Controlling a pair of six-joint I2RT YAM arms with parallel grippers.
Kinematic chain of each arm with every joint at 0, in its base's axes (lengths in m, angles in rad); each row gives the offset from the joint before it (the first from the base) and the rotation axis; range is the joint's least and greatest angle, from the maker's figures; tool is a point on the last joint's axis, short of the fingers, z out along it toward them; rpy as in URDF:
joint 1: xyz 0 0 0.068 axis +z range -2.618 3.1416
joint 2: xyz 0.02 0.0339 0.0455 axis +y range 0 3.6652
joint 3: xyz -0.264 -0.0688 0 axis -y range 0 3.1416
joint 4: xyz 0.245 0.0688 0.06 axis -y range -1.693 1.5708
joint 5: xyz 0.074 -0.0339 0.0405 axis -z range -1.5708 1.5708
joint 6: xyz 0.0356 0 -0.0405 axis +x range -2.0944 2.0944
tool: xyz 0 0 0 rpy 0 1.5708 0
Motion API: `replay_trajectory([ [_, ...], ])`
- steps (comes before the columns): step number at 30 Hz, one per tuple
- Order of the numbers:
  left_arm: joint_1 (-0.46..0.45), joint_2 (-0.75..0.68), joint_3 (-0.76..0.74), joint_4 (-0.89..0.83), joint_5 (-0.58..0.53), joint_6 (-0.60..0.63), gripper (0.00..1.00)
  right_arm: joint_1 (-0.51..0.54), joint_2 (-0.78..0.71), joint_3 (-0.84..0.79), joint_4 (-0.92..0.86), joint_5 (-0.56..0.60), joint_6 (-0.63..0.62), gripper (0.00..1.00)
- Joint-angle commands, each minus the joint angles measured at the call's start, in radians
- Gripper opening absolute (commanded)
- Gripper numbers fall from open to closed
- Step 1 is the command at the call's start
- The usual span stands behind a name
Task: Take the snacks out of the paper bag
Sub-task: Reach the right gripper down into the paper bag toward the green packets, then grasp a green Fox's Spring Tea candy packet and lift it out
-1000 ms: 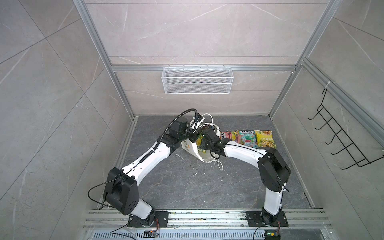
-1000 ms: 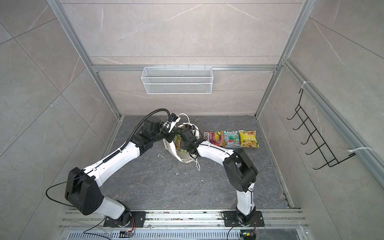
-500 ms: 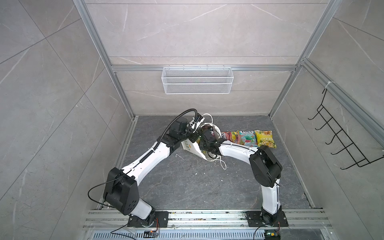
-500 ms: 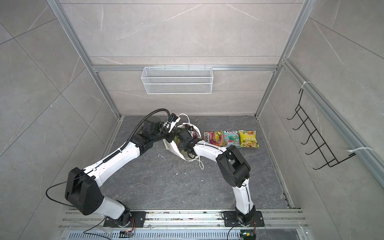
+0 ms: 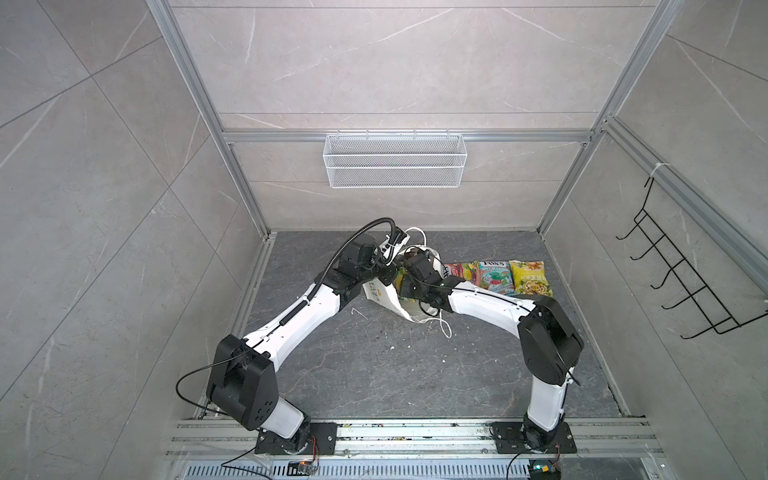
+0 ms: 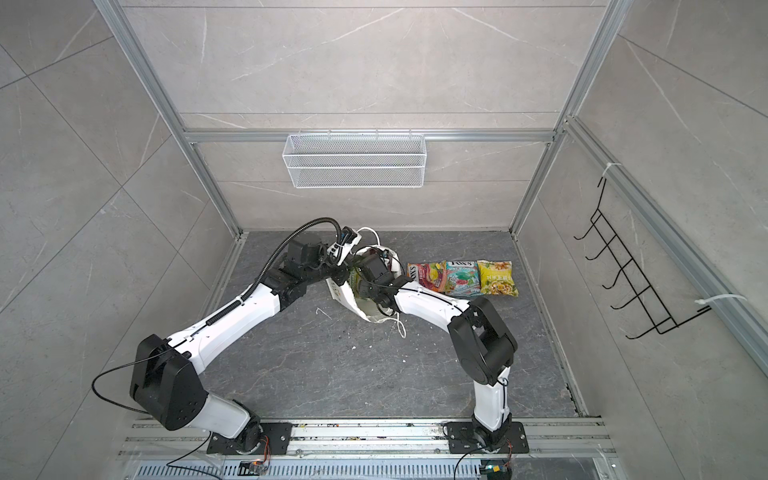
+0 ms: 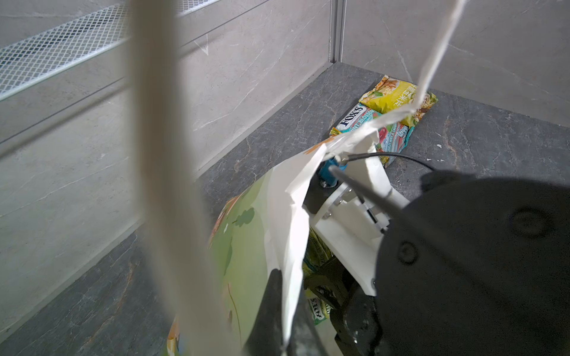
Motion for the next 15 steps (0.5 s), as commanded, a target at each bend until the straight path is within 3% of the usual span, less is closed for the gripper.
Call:
replay_trajectory([
  [1,-0.003,-0.015,0.0,0.061,0.013,-0.01,0.0,0.001,-0.073,-0.022,-0.01,-0.003,-0.016,0.0],
  [15,-0.002,-0.015,-0.005,0.064,0.007,-0.01,0.0,0.001,-0.215,-0.066,-0.02,-0.073,-0.07,0.0],
])
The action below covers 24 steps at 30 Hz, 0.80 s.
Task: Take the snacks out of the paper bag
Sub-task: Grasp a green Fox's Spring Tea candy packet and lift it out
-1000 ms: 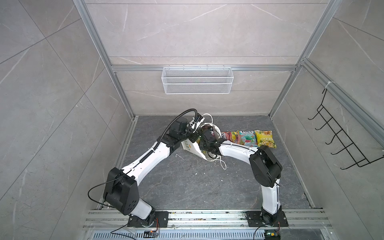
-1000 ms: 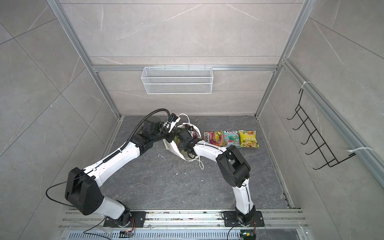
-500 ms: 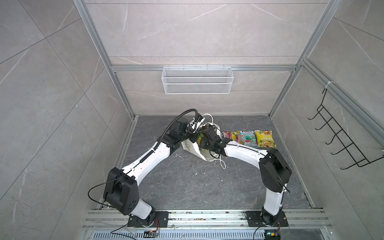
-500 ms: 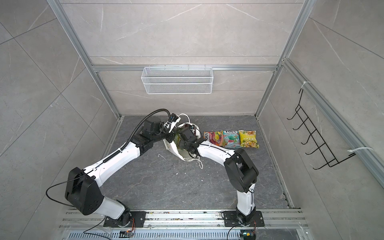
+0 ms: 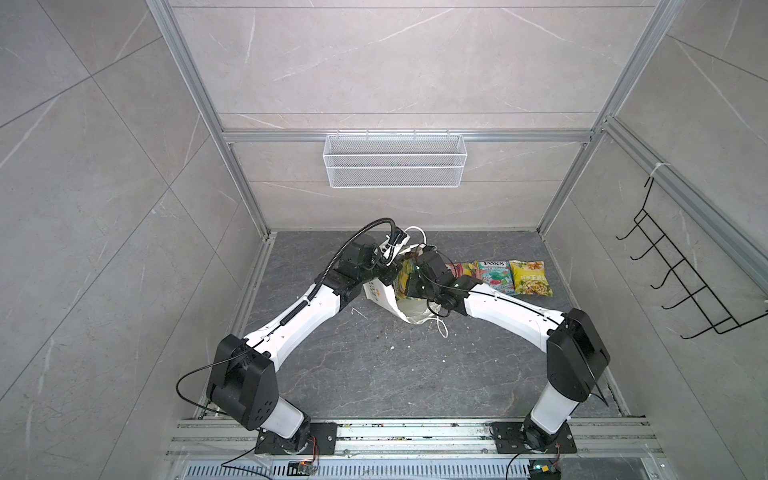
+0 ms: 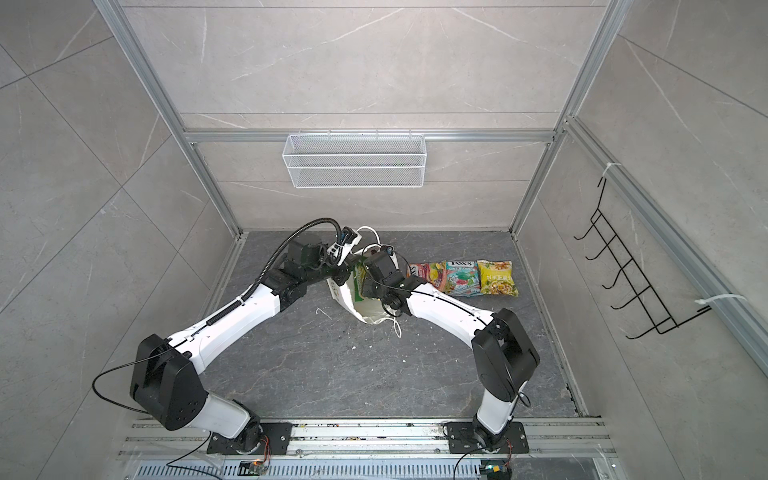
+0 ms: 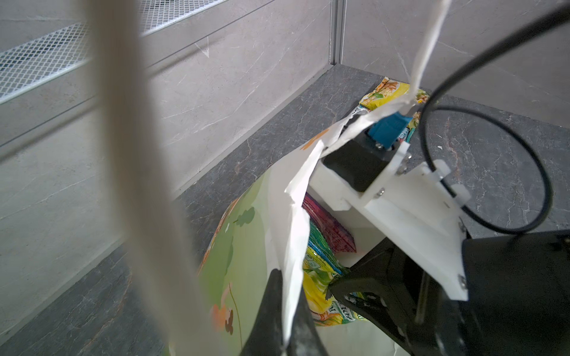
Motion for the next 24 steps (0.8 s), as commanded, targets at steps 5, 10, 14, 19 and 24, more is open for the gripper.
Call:
replay_trajectory([
  [5,-0.001,-0.012,0.003,0.052,0.006,-0.012,0.0,0.001,-0.111,-0.024,0.014,-0.015,-0.056,0.0],
  [10,-0.001,-0.012,0.004,0.054,0.005,-0.016,0.0,0.001,-0.142,-0.024,-0.009,-0.032,-0.068,0.0],
  [14,-0.002,-0.014,0.006,0.053,0.003,-0.014,0.0,0.002,-0.194,-0.038,-0.022,-0.036,-0.079,0.0],
  [19,-0.001,-0.011,0.008,0.053,0.0,-0.01,0.0,0.002,-0.258,-0.073,-0.016,-0.014,-0.129,0.0],
  [24,-0.002,-0.012,0.015,0.052,0.0,-0.007,0.0,0.001,-0.329,-0.12,0.027,-0.09,-0.203,0.0],
])
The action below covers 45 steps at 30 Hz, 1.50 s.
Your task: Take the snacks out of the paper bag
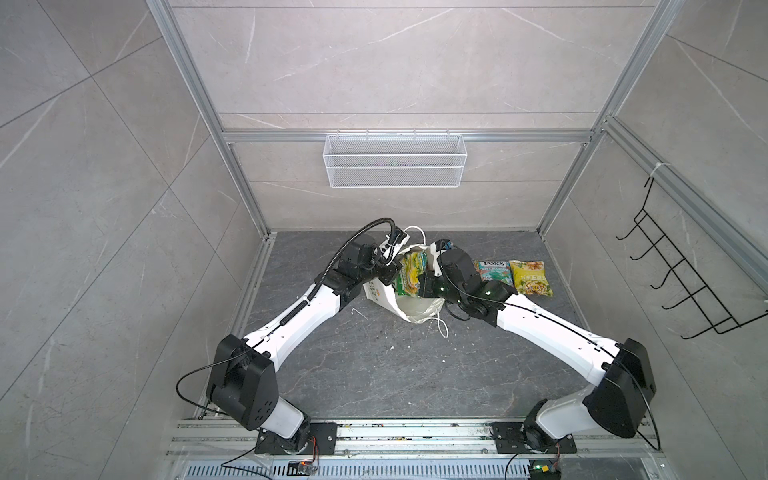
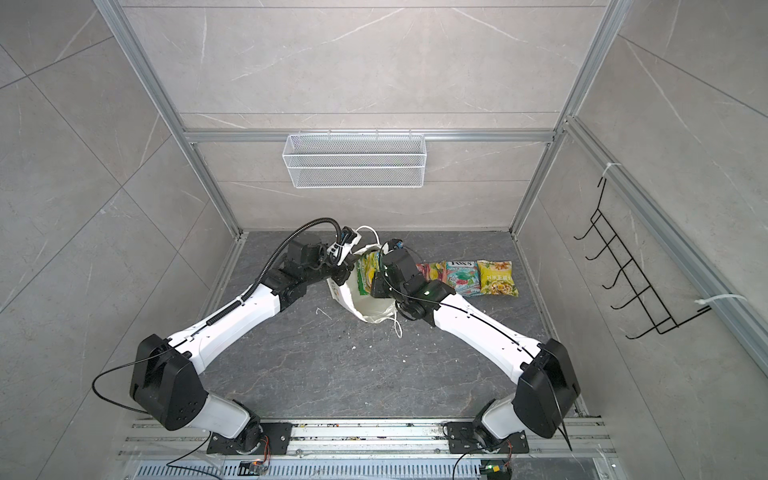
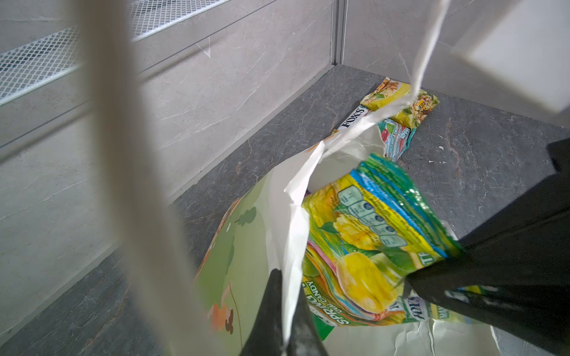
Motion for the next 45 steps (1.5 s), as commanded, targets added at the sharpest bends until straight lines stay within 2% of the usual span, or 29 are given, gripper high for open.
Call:
replay_trajectory([
  [1,-0.001,-0.013,0.015,0.051,0.001,-0.005,0.0,0.001,-0.075,-0.036,0.054,-0.042,-0.075,0.0],
  [8,-0.001,-0.011,0.02,0.048,-0.008,0.001,0.0,0.002,-0.2,-0.108,0.024,-0.071,-0.159,0.0],
  [15,-0.001,0.001,0.032,0.046,-0.009,0.005,0.0,0.002,-0.354,-0.138,-0.039,-0.037,-0.197,0.0],
  [21,-0.002,0.008,0.045,0.031,-0.009,0.008,0.0,-0.002,-0.446,-0.042,-0.177,-0.011,-0.252,0.0],
  [29,-0.001,0.018,0.049,0.031,-0.014,0.014,0.0,-0.032,-0.55,0.054,-0.357,0.191,-0.309,0.0],
  [33,-0.002,0.022,0.051,0.034,-0.01,0.014,0.0,-0.101,-0.553,0.095,-0.464,0.306,-0.305,0.0],
  [35,-0.002,0.02,0.052,0.035,-0.01,0.016,0.0,-0.171,-0.532,0.122,-0.532,0.346,-0.286,0.0],
  [37,-0.001,0.02,0.049,0.034,-0.009,0.015,0.0,-0.272,-0.493,0.14,-0.585,0.277,-0.281,0.0],
  [40,-0.001,0.02,0.047,0.034,-0.011,0.015,0.0,-0.432,-0.372,0.174,-0.694,0.086,-0.298,0.0],
  [43,-0.001,0.016,0.043,0.041,-0.023,0.015,0.0,-0.523,-0.27,0.152,-0.732,-0.115,-0.311,0.0],
  [45,-0.002,0.011,0.039,0.04,-0.023,0.017,0.0,-0.551,-0.219,0.131,-0.752,-0.152,-0.311,0.0],
])
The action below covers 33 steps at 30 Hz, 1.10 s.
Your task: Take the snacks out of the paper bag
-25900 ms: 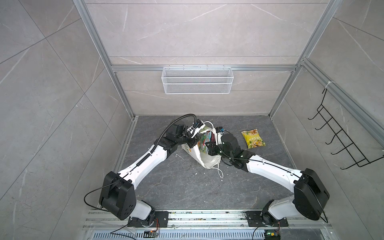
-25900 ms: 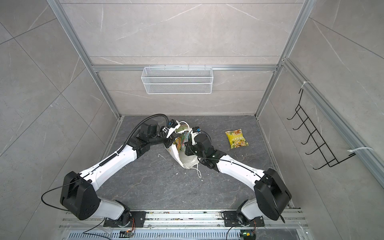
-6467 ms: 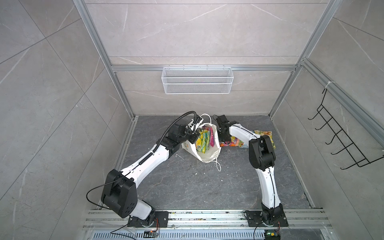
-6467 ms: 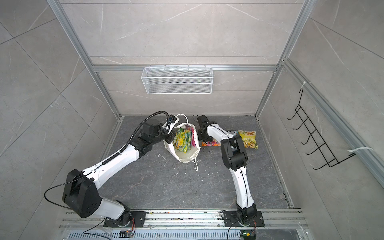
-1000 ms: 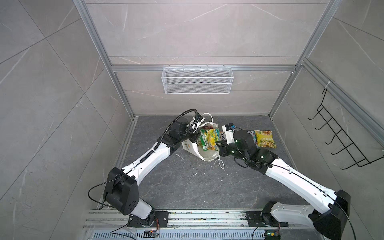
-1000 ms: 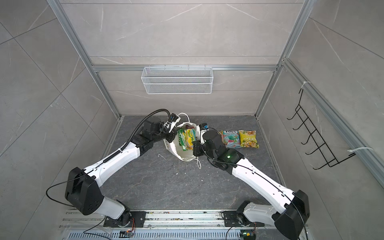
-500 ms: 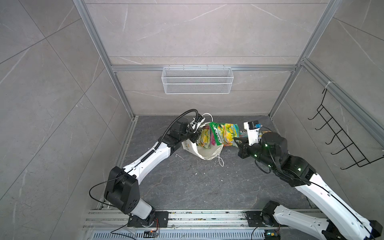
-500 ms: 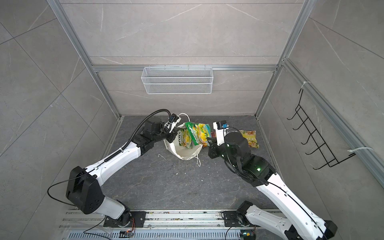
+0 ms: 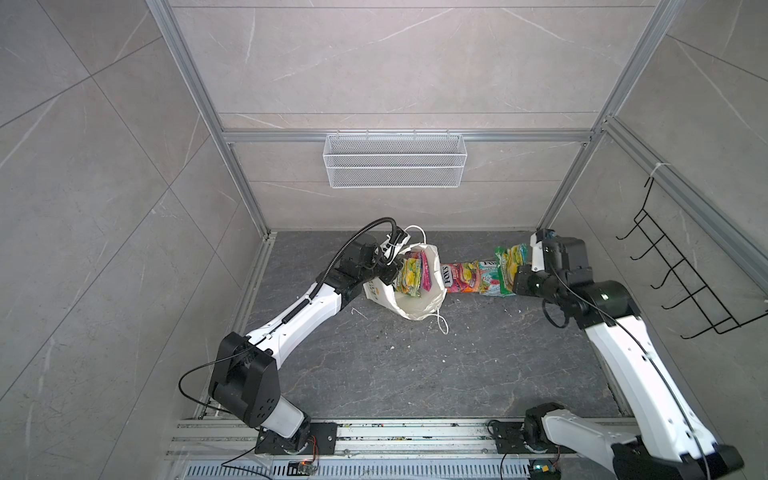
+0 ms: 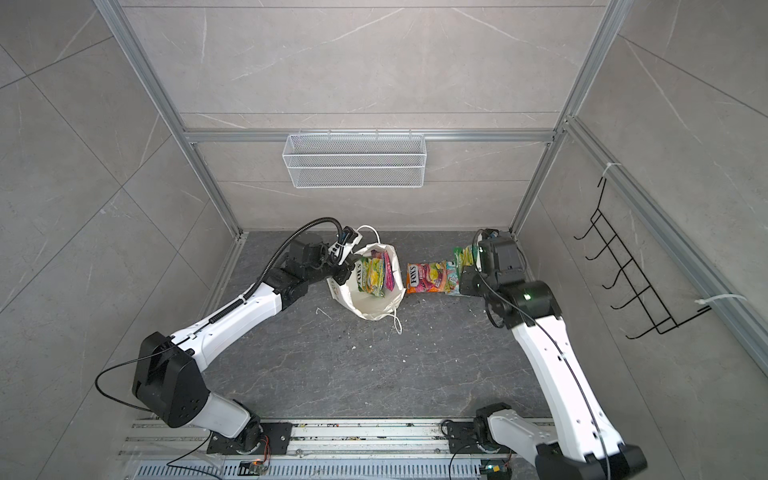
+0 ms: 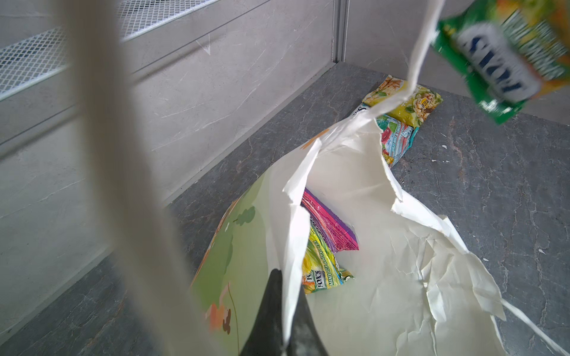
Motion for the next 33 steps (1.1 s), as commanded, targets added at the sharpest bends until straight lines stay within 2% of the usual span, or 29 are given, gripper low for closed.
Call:
replay_trajectory([
  [1,-0.001,-0.006,0.031,0.038,-0.015,0.016,0.0,-0.033,0.066,-0.023,-0.101,-0.17,-0.013,0.0],
  [4,-0.002,-0.005,0.031,0.039,-0.015,0.019,0.0,-0.04,0.107,-0.058,-0.098,-0.177,-0.022,0.0],
  [12,-0.002,0.003,0.031,0.053,-0.009,0.014,0.0,-0.04,0.223,-0.108,-0.155,0.165,-0.012,0.0],
  [18,-0.001,0.006,0.037,0.055,0.0,0.014,0.0,-0.04,0.336,-0.126,-0.141,0.197,0.028,0.0],
  [26,-0.002,0.006,0.039,0.056,0.005,0.015,0.0,-0.041,0.451,-0.083,-0.235,0.58,0.153,0.0],
  [33,-0.001,0.007,0.034,0.063,0.009,0.013,0.0,-0.062,0.518,-0.058,-0.265,0.682,0.237,0.0],
])
